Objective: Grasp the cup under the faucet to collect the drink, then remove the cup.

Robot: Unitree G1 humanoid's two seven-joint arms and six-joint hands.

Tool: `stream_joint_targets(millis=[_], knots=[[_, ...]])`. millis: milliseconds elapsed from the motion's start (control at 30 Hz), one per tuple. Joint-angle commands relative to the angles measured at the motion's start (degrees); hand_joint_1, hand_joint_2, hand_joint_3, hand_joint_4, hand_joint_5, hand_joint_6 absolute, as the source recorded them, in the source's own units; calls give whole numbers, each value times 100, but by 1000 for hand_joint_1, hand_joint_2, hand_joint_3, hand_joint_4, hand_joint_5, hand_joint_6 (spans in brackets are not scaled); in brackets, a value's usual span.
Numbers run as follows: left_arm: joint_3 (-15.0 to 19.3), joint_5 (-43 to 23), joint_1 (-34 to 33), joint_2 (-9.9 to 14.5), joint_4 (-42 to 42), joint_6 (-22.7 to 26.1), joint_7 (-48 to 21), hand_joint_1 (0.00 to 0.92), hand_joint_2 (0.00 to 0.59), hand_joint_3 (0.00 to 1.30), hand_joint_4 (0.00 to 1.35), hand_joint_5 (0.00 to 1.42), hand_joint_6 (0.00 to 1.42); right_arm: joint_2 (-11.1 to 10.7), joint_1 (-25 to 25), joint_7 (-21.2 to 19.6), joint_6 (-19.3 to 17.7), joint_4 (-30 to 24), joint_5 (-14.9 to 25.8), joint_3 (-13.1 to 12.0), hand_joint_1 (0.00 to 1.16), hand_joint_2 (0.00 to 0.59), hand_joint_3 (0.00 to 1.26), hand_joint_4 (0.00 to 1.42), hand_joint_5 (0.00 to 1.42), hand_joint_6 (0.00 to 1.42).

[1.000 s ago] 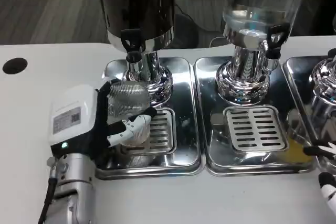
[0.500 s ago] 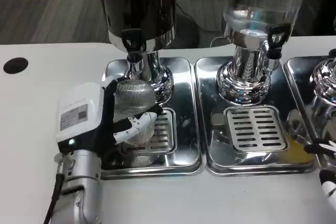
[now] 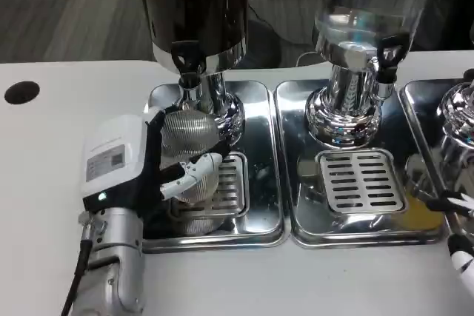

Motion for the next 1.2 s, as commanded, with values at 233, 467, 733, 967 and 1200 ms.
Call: stream_joint_targets(millis=[233,467,733,967,1200], knots=[[19,-202,-153,102,172,-122,13,49,24,255,303,550,709,-23,-124,19,67,131,-45,28,368,454,307,142,108,24],[160,-410,-41,141,82,-397,144,0,7,233,256,531,721,-25,-170,24,69,136,-58,44,373,459,307,142,108,25],[423,-659,189,228,-213,-663,181,0,0,219,241,505,722,-22,-178,36,103,46,-70,73,385,454,312,142,108,25],[697,-851,569,311,-651,-1186,375,0,0,233,234,503,743,-11,-139,28,134,-67,-88,89,392,453,315,142,113,25],[909,-1133,723,418,-1176,-1591,183,0,39,268,246,536,797,9,-95,24,143,-156,-112,112,397,453,316,142,118,25]])
